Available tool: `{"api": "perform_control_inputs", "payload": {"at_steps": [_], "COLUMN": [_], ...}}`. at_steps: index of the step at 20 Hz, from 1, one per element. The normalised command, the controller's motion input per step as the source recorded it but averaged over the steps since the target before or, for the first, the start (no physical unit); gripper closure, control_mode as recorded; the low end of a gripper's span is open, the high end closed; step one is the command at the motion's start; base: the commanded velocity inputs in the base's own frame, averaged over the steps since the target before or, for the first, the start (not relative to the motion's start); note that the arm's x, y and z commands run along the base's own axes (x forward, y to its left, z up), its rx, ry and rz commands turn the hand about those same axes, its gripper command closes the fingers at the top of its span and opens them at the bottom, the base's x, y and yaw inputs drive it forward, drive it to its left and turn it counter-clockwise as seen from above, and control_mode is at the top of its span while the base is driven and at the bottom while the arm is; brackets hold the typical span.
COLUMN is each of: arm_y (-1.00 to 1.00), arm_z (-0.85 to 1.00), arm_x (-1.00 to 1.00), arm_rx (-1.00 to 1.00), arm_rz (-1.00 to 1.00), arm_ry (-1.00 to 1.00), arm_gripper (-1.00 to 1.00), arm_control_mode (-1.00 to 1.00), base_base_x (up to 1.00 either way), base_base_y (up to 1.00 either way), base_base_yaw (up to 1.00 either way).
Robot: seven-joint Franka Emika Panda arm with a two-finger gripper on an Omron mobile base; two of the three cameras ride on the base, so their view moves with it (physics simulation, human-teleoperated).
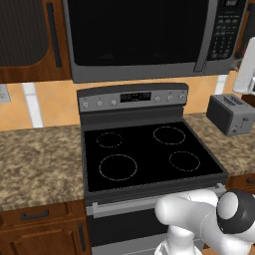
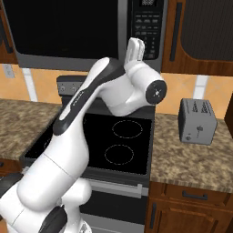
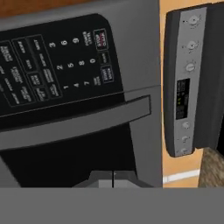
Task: Open the microwave, place the bowl with waffle inside the microwave, then close the microwave door and turn it on.
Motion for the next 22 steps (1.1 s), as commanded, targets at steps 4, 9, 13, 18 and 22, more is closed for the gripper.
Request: {"api": "perform_control_inputs", "payload": {"at_steps": [4,9,13,18,22], "arm_y": [-0.04,-0.19,-0.33,-0.19,-0.02], "arm_z": [-0.28,-0.01,0.0,0.0,0.0], "arm_x": [0.57,0.57,0.49,0.55,0.57], "arm_rx": [0.01,0.04,0.06,0.03,0.01], "arm_rz": [0.0,0.0,0.0,0.0,0.0], "arm_ry": [-0.03,0.0,0.0,0.0,-0.02], "arm_gripper": [1.0,1.0,1.0,1.0,1.0], "arm_control_mode": [-1.0,-1.0,-1.0,-1.0,-1.0], "base_base_x": [0.0,0.0,0.0,0.0,0.0], "base_base_y": [0.0,0.0,0.0,0.0,0.0], "base_base_yaw": [0.0,0.0,0.0,0.0,0.0]}}
